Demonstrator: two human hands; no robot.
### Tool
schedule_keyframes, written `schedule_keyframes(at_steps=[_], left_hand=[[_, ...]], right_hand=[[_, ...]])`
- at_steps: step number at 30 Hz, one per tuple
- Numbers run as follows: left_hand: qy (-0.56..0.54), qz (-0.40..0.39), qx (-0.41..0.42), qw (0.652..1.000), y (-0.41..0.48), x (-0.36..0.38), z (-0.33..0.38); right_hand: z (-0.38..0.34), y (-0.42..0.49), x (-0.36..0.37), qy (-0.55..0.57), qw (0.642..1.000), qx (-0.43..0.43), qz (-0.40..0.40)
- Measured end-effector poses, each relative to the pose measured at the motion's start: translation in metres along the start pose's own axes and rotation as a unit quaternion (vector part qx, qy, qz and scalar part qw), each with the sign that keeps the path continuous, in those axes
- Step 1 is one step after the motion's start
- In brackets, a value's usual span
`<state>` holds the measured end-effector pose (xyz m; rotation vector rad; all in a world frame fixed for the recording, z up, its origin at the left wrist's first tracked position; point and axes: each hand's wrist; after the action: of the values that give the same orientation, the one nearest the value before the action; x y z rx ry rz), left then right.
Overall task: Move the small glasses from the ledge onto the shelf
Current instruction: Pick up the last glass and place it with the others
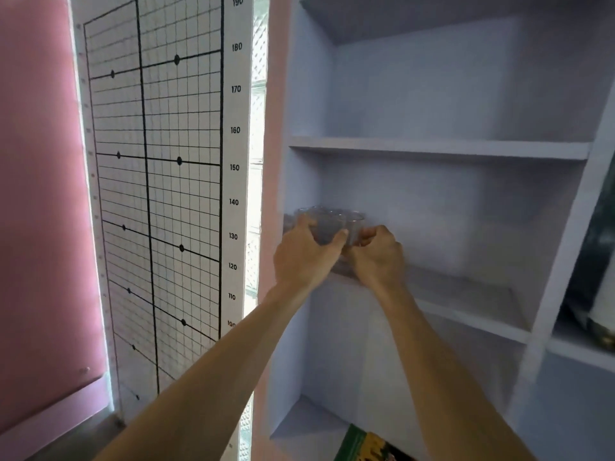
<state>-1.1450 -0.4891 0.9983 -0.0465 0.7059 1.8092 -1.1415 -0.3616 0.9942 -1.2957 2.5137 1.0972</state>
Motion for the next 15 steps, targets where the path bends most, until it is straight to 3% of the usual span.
schedule_keyframes(at_steps=[15], left_hand=[[0.038, -0.014, 0.02, 0.999, 0.035, 0.005, -0.01]], right_hand=[[-0.011, 0.01, 0.016, -0.046, 0.998, -0.001, 0.034]])
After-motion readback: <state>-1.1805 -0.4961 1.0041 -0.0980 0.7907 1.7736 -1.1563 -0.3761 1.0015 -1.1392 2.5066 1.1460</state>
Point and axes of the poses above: each hand's wrist, its own y-axis towards the middle knuckle, its own x-axis out of the palm, z = x × y, and after that the axes turned 8 degrees about -x, right-handed
